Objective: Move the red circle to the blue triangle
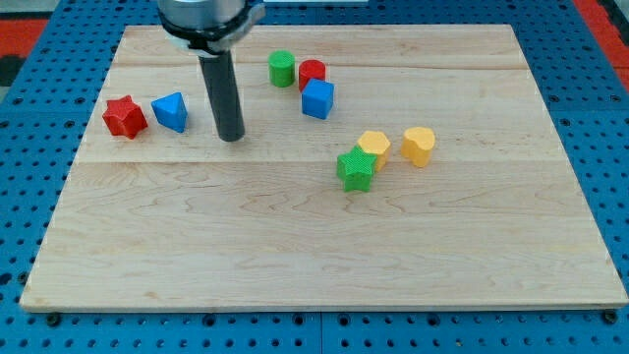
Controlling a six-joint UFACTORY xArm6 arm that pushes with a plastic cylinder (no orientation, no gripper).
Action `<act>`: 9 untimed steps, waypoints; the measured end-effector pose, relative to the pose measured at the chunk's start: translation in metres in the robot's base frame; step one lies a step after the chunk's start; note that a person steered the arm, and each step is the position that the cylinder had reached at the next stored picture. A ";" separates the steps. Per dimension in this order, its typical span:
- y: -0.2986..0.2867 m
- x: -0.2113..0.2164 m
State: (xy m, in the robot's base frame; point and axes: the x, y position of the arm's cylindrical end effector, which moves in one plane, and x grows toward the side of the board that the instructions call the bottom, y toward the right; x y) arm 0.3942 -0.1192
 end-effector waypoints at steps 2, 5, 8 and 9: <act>0.011 -0.025; 0.257 -0.077; 0.113 -0.115; 0.087 -0.124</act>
State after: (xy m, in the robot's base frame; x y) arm 0.2703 -0.0317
